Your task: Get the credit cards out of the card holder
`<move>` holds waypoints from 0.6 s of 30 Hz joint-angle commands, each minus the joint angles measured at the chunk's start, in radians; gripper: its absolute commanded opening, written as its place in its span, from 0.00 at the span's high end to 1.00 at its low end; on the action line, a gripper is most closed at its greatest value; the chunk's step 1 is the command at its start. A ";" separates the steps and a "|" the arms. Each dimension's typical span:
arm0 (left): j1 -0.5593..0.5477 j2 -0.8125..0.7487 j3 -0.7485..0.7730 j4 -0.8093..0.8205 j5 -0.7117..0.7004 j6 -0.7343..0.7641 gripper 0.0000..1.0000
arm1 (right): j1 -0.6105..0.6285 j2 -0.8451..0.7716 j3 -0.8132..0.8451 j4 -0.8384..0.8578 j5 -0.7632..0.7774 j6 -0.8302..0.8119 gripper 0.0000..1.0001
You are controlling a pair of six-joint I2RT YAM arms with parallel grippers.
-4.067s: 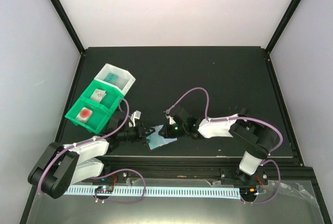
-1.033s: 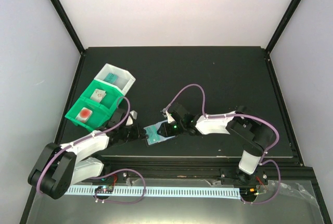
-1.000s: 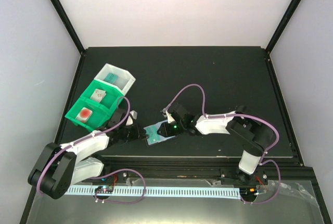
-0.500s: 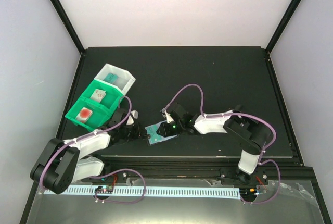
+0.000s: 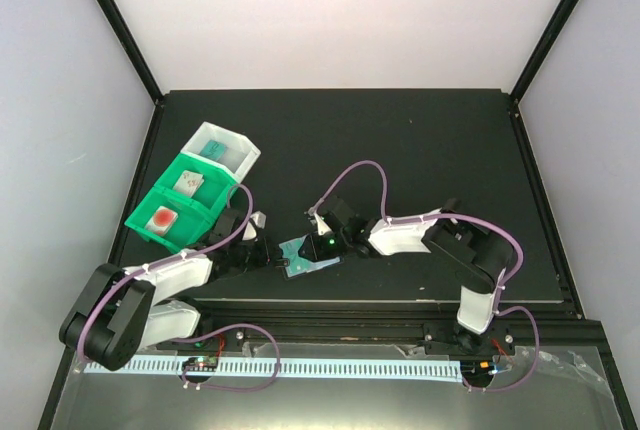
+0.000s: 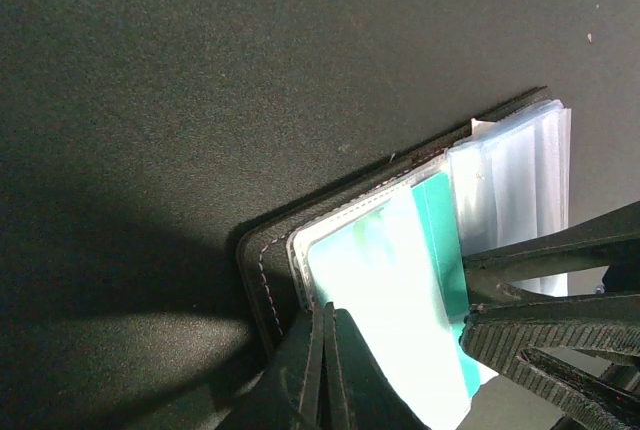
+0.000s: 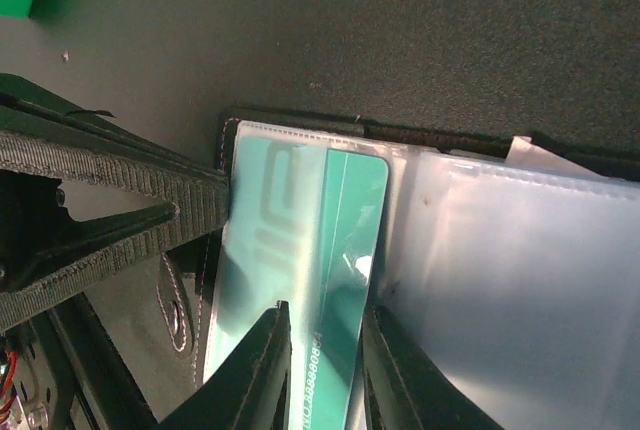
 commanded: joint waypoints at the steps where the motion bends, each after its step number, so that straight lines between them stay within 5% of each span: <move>1: 0.000 0.026 -0.019 0.027 0.011 0.009 0.98 | 0.006 0.026 0.003 -0.006 0.017 0.001 0.77; 6: 0.000 0.031 -0.020 0.031 0.013 0.009 0.98 | 0.005 0.032 0.004 0.002 0.015 0.003 0.80; 13: 0.000 0.031 -0.022 0.031 0.012 0.009 0.98 | 0.004 0.003 -0.013 0.007 0.049 0.009 0.99; 18: 0.000 0.031 -0.019 0.024 0.005 0.010 0.97 | 0.003 -0.020 -0.030 0.009 0.062 0.011 0.99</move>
